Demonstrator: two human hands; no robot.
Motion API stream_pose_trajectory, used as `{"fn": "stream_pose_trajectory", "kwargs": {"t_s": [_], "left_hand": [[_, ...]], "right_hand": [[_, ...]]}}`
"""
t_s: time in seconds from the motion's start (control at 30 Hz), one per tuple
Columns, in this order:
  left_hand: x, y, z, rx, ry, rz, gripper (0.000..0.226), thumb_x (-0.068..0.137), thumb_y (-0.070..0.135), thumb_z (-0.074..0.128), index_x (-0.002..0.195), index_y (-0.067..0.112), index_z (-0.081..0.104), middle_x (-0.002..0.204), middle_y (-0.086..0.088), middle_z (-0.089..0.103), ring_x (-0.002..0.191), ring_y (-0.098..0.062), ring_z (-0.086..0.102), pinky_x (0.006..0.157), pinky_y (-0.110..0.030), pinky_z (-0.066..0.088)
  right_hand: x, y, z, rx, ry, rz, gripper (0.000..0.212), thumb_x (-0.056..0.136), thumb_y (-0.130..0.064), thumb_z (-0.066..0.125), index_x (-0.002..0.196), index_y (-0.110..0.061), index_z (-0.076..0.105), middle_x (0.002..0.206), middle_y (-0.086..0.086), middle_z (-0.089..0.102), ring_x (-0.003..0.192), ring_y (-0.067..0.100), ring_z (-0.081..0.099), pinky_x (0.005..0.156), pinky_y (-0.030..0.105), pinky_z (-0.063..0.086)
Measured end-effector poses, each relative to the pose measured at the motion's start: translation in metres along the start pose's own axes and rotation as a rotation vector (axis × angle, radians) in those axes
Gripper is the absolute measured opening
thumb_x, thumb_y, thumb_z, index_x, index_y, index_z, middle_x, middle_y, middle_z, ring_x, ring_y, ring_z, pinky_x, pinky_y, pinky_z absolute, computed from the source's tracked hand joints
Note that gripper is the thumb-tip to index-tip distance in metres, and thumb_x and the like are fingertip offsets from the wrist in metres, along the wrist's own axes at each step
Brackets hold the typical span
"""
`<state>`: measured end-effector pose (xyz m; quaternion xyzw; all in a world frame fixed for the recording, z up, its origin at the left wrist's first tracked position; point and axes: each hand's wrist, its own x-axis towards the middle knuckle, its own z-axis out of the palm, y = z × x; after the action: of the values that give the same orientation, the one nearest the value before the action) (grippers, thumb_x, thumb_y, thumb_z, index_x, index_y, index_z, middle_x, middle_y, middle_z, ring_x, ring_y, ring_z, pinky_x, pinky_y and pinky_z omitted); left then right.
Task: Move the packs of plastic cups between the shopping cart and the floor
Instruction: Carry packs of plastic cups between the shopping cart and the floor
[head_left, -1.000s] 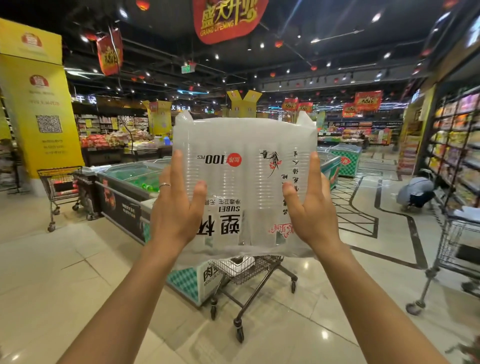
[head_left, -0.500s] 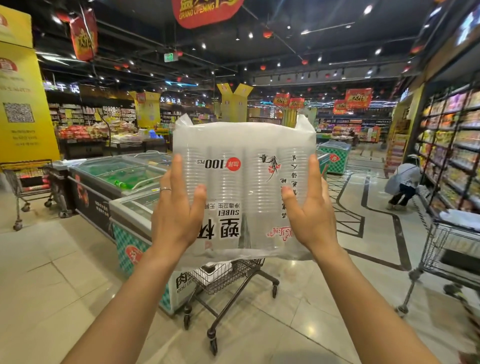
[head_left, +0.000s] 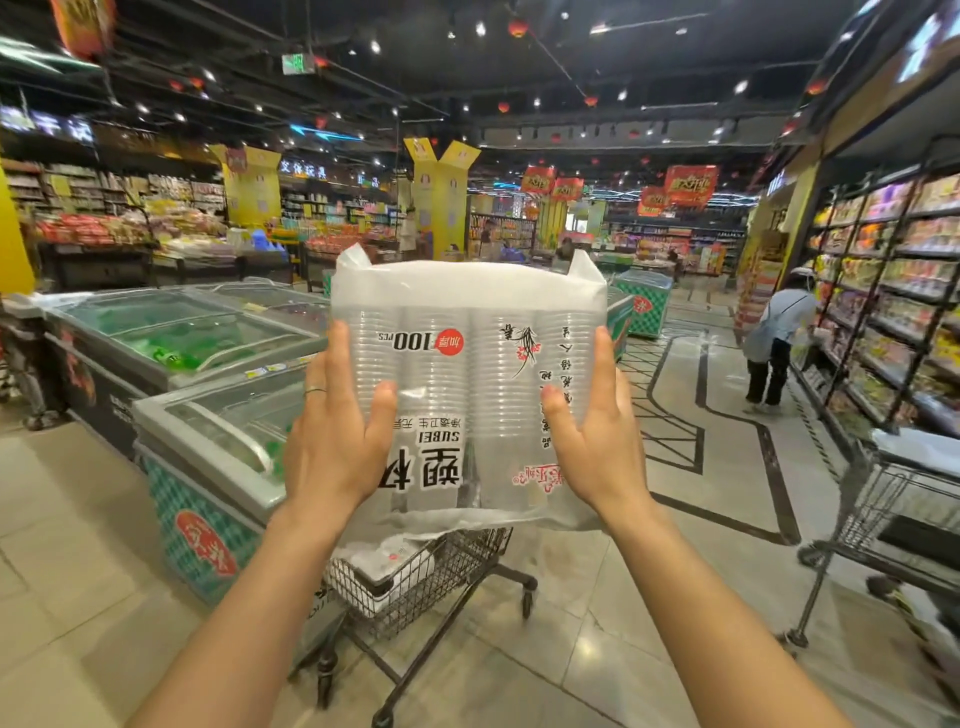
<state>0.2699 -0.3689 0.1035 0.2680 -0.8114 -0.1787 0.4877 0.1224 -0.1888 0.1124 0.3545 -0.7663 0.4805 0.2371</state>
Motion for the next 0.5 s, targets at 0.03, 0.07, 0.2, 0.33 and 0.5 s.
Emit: {"fn": "stream_pose_trajectory", "kwargs": {"t_s": [0.03,0.07,0.2,0.33,0.5], "left_hand": [[0.015,-0.010,0.013,-0.005,-0.005,-0.006,0.074,0.092,0.052,0.031,0.156,0.031,0.001,0.162,-0.006,0.017,0.140,-0.030,0.034,0.100,-0.051,0.040],[0.031,-0.020,0.026,-0.013,-0.012,-0.017,0.074,0.091,0.053,0.031,0.156,0.031,0.001,0.162,-0.007,0.017,0.140,-0.031,0.034,0.100,-0.051,0.040],[0.086,-0.055,0.069,-0.033,-0.018,-0.039,0.074,0.091,0.053,0.031,0.156,0.033,0.001,0.161,-0.009,0.018,0.142,-0.029,0.030,0.100,-0.053,0.039],[0.131,-0.085,0.099,-0.022,-0.027,-0.037,0.074,0.091,0.051,0.032,0.156,0.032,0.002,0.160,-0.010,0.019,0.142,-0.028,0.029,0.102,-0.051,0.038],[0.169,-0.114,0.131,0.021,-0.028,-0.028,0.072,0.092,0.052,0.030,0.156,0.033,0.001,0.160,-0.009,0.019,0.141,-0.030,0.032,0.099,-0.051,0.040]], "right_hand": [[0.015,0.007,0.015,-0.007,-0.005,0.002,0.074,0.097,-0.044,0.048,0.155,-0.037,0.002,0.157,0.003,0.025,0.136,0.026,0.038,0.101,0.042,0.038],[0.030,0.013,0.030,-0.012,-0.010,0.006,0.074,0.098,-0.044,0.048,0.155,-0.038,0.001,0.157,0.003,0.025,0.136,0.027,0.038,0.101,0.043,0.038],[0.082,0.031,0.088,-0.013,-0.017,0.021,0.074,0.098,-0.043,0.048,0.154,-0.039,0.000,0.157,0.004,0.025,0.135,0.027,0.039,0.100,0.042,0.038],[0.120,0.046,0.135,0.002,-0.023,0.031,0.073,0.098,-0.041,0.048,0.155,-0.036,0.002,0.157,0.004,0.025,0.135,0.025,0.038,0.098,0.033,0.034],[0.154,0.066,0.185,0.052,-0.040,0.029,0.074,0.099,-0.037,0.050,0.156,-0.033,0.003,0.156,0.006,0.027,0.135,0.022,0.036,0.095,0.027,0.028]]}}
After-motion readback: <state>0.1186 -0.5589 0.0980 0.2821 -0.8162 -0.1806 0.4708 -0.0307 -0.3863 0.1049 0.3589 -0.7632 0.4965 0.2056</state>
